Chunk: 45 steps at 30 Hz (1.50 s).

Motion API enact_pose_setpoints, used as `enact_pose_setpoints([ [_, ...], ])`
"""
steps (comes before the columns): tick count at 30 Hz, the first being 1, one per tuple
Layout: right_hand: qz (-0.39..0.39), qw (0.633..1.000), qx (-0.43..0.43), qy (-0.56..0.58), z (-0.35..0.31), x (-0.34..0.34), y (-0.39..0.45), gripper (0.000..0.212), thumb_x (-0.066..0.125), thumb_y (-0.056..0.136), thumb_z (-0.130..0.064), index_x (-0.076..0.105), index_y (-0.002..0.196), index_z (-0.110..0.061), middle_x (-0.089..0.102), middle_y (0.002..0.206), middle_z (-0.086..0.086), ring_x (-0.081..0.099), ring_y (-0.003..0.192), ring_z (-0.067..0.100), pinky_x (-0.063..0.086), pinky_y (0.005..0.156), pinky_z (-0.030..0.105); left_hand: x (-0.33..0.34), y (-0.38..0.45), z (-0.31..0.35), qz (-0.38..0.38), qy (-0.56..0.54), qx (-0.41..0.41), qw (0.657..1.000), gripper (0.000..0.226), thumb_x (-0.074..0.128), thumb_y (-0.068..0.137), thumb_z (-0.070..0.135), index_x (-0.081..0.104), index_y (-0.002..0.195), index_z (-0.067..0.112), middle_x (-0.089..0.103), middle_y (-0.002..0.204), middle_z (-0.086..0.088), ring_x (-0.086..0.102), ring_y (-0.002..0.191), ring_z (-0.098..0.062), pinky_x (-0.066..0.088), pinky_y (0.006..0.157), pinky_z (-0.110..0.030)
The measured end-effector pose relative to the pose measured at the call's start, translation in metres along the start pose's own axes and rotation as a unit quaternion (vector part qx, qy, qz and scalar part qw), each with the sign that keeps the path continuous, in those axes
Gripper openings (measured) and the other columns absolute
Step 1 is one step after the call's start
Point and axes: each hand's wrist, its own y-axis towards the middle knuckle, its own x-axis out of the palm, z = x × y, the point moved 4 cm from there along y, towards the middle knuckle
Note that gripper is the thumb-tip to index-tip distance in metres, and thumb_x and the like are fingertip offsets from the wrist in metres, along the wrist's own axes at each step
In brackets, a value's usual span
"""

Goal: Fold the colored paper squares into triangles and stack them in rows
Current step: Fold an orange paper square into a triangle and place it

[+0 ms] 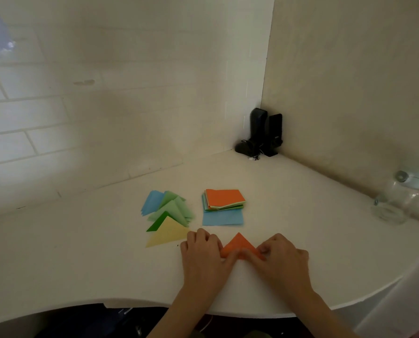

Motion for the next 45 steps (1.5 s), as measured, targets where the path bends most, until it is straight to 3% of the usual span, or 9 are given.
enact_pose_setpoints([
  [5,-0.006,1.000,0.003,-0.004,0.001,0.005,0.002,0.041,0.050,0.071,-0.074,0.056,0.072,-0.034,0.050,0.086,-0.014,0.050,0.084,0.005,0.030,0.083,0.031,0.003,0.002,-0.001,-0.031,0.006,-0.016,0.999,0.052,0.037,0.071,0.075,0.060,0.073,0.028,0.049,0.086,0.008,0.042,0.088,-0.015,0.034,0.075,-0.030],
  [13,-0.066,0.997,0.001,0.039,0.008,0.001,0.009,0.029,0.060,0.075,-0.061,0.047,0.093,-0.042,0.050,0.091,-0.018,0.048,0.084,-0.001,0.025,0.080,0.028,0.002,0.006,-0.014,-0.087,-0.068,-0.036,0.993,0.024,0.059,0.077,0.057,0.058,0.082,0.033,0.046,0.095,0.013,0.036,0.099,-0.010,0.028,0.079,-0.025],
  [20,-0.122,0.985,-0.008,0.121,0.021,-0.007,0.014,0.024,0.075,0.073,-0.033,0.056,0.086,-0.040,0.062,0.084,-0.017,0.052,0.064,0.000,0.047,0.078,0.027,-0.002,0.009,-0.030,-0.093,-0.172,-0.027,0.980,0.013,0.072,0.076,0.034,0.060,0.075,0.029,0.052,0.085,0.011,0.041,0.090,-0.012,0.027,0.075,-0.019],
  [25,-0.110,0.985,-0.014,0.132,0.023,-0.008,0.011,0.026,0.075,0.072,-0.027,0.055,0.081,-0.042,0.064,0.085,-0.017,0.052,0.061,0.000,0.047,0.075,0.024,-0.006,0.004,-0.020,-0.074,-0.142,0.006,0.987,0.005,0.066,0.083,0.019,0.065,0.087,0.023,0.051,0.090,0.010,0.039,0.091,-0.012,0.028,0.075,-0.018],
  [28,-0.100,0.988,-0.020,0.120,0.020,-0.007,0.005,0.023,0.070,0.077,-0.030,0.053,0.083,-0.044,0.059,0.086,-0.020,0.053,0.067,-0.001,0.046,0.081,0.026,-0.006,-0.002,-0.004,-0.064,-0.123,0.031,0.990,0.021,0.051,0.089,0.006,0.061,0.104,0.017,0.051,0.103,0.003,0.038,0.096,-0.013,0.032,0.076,-0.019],
  [31,-0.091,0.989,-0.023,0.114,0.017,-0.007,0.002,0.024,0.067,0.080,-0.030,0.050,0.083,-0.046,0.058,0.089,-0.020,0.052,0.071,-0.002,0.043,0.085,0.029,-0.005,-0.005,0.010,-0.069,-0.087,0.023,0.994,0.022,0.042,0.096,0.019,0.052,0.117,0.017,0.047,0.114,-0.001,0.037,0.102,-0.015,0.036,0.082,-0.023],
  [34,-0.082,0.989,-0.024,0.120,0.017,-0.008,-0.002,0.027,0.066,0.081,-0.029,0.047,0.081,-0.049,0.057,0.089,-0.020,0.052,0.072,-0.003,0.041,0.087,0.029,-0.004,-0.004,0.017,-0.087,-0.077,0.004,0.993,0.030,0.049,0.093,0.033,0.047,0.120,0.019,0.043,0.117,-0.001,0.038,0.102,-0.016,0.038,0.084,-0.024],
  [41,-0.072,0.991,-0.035,0.111,0.017,-0.008,-0.003,0.027,0.065,0.082,-0.029,0.046,0.081,-0.048,0.056,0.093,-0.018,0.051,0.074,-0.001,0.041,0.090,0.030,0.001,0.002,0.009,-0.135,-0.191,-0.066,0.970,0.032,0.070,0.079,0.029,0.056,0.107,0.023,0.055,0.091,0.006,0.052,0.088,-0.011,0.041,0.076,-0.021],
  [45,-0.051,0.986,-0.023,0.154,0.014,-0.011,0.003,0.018,0.070,0.078,-0.029,0.058,0.084,-0.041,0.060,0.089,-0.017,0.055,0.070,0.000,0.045,0.082,0.028,-0.005,-0.001,0.007,-0.111,-0.245,-0.033,0.963,0.012,0.068,0.080,0.025,0.059,0.087,0.026,0.055,0.078,0.012,0.051,0.075,-0.008,0.035,0.065,-0.017],
])
